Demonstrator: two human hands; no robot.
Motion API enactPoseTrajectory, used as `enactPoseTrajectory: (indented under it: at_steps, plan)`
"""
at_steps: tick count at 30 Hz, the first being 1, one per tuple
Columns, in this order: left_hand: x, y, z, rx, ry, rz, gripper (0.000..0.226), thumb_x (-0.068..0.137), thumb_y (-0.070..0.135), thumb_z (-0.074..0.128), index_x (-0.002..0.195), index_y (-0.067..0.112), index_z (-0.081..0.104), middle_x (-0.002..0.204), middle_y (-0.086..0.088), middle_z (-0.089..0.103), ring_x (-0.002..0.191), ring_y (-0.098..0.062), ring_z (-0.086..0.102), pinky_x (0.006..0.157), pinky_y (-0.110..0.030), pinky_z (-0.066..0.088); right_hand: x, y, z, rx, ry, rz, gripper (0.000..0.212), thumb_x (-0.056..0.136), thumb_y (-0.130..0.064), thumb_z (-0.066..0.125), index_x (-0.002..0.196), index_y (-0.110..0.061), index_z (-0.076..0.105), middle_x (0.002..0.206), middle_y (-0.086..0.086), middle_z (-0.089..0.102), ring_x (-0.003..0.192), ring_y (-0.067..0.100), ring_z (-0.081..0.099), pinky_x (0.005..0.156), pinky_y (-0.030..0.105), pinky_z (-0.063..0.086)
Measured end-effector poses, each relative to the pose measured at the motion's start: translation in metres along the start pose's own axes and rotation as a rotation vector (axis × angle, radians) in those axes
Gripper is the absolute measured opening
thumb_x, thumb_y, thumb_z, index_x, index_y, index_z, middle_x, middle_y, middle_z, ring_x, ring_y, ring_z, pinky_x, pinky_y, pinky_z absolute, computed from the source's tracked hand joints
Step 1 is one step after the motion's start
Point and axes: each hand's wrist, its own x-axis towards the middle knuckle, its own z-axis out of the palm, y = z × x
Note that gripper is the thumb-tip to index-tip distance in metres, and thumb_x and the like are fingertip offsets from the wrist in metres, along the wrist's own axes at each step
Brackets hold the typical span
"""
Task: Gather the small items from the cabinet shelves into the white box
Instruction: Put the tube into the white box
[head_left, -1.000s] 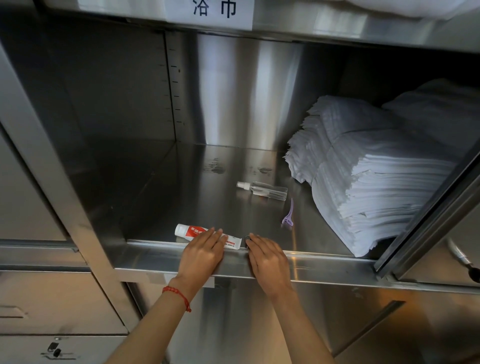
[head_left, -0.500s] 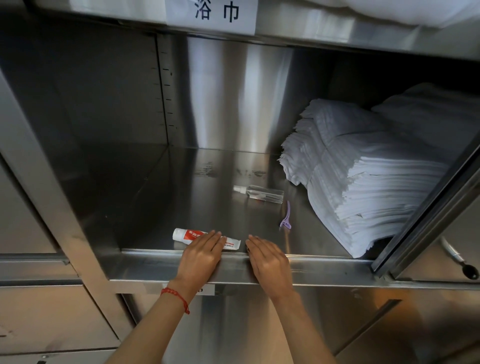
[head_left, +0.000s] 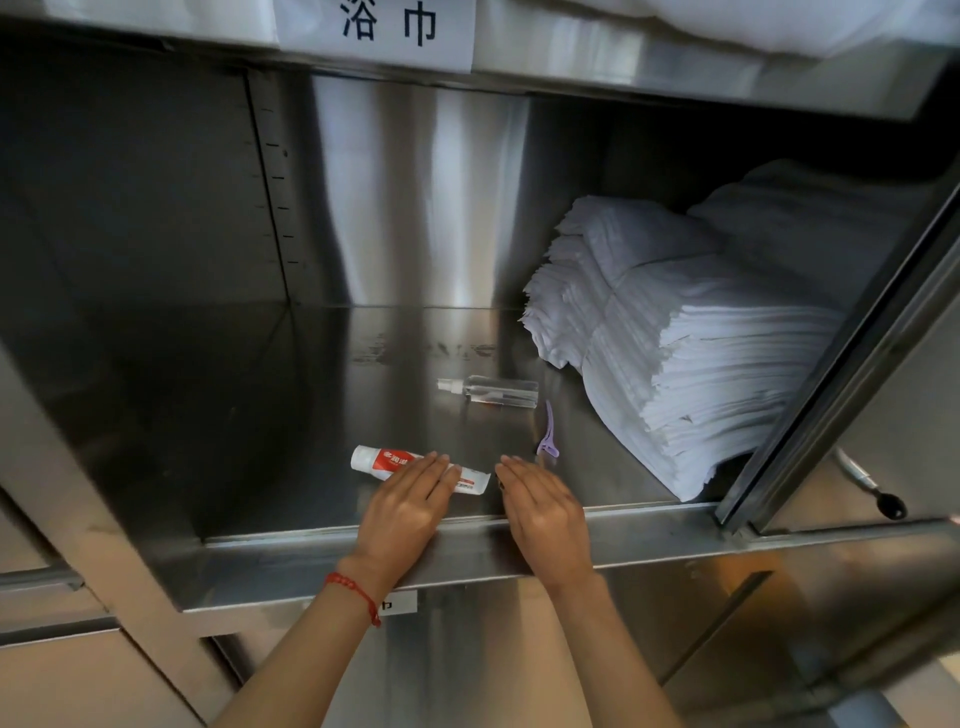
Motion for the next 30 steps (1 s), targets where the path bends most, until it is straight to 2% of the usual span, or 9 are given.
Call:
enactPoseTrajectory:
  at_steps: [5,8,11,14,17,20,30]
  plan:
    - [0.012,0.009,0.006,-0.048,0.046,0.033,0.049,0.043,-0.006,0.09,0.09,-0.001,0.074,0.092,-0.02,0.072,0.083,-0.031,0.071,0.071,-0.043,0.058,-0.001,0.008,-0.011,-0.015,0.035,0.01,0.028,0.065,0.009,0.077,0.092,0.0,0.073,0.098,0.011,0.072,0.09,0.022,0.07,0.081,0.032,0.056]
    - [0.02,0.018,0.012,-0.071,0.076,0.051,0.044,0.049,-0.007,0.087,0.091,-0.002,0.074,0.094,-0.02,0.072,0.084,-0.031,0.071,0.072,-0.043,0.058,-0.003,0.017,-0.024,-0.057,0.059,0.005,0.018,0.077,0.006,0.065,0.092,0.0,0.074,0.098,0.011,0.072,0.09,0.022,0.07,0.079,0.033,0.057]
    - [0.029,0.034,0.019,-0.076,0.136,0.088,0.028,0.064,-0.007,0.071,0.091,-0.001,0.074,0.095,-0.019,0.072,0.085,-0.031,0.071,0.074,-0.042,0.057,-0.008,0.027,-0.04,-0.088,0.069,0.008,0.02,0.082,0.001,0.057,0.092,0.0,0.074,0.098,0.011,0.072,0.089,0.021,0.07,0.081,0.031,0.056]
    - [0.037,0.055,0.024,-0.087,0.163,0.11,0.025,0.066,-0.004,0.065,0.089,0.0,0.075,0.094,-0.017,0.072,0.085,-0.029,0.071,0.075,-0.04,0.057,-0.017,0.039,-0.06,-0.117,0.068,0.015,0.017,0.077,0.004,0.066,0.091,-0.001,0.074,0.097,0.01,0.073,0.088,0.021,0.071,0.08,0.031,0.056]
    - [0.045,0.078,0.027,-0.106,0.182,0.134,0.023,0.07,-0.002,0.062,0.088,0.001,0.075,0.094,-0.016,0.072,0.084,-0.028,0.071,0.075,-0.038,0.057,-0.028,0.051,-0.081,-0.14,0.05,0.027,0.029,0.063,0.007,0.08,0.09,-0.001,0.075,0.096,0.011,0.073,0.088,0.021,0.071,0.079,0.033,0.057]
    - [0.054,0.103,0.029,-0.121,0.202,0.15,0.025,0.076,0.002,0.053,0.088,0.002,0.075,0.095,-0.015,0.072,0.084,-0.026,0.071,0.074,-0.037,0.057,-0.04,0.063,-0.102,-0.153,0.039,0.048,0.032,0.059,0.007,0.082,0.09,-0.001,0.075,0.096,0.012,0.073,0.089,0.022,0.071,0.077,0.034,0.058]
    - [0.079,0.185,0.032,-0.182,0.225,0.233,0.029,0.078,0.0,0.048,0.087,0.002,0.075,0.092,-0.016,0.073,0.082,-0.026,0.072,0.073,-0.037,0.057,-0.089,0.105,-0.17,-0.229,0.042,0.116,0.036,0.057,0.002,0.086,0.091,-0.002,0.075,0.095,0.011,0.073,0.089,0.021,0.071,0.081,0.033,0.055]
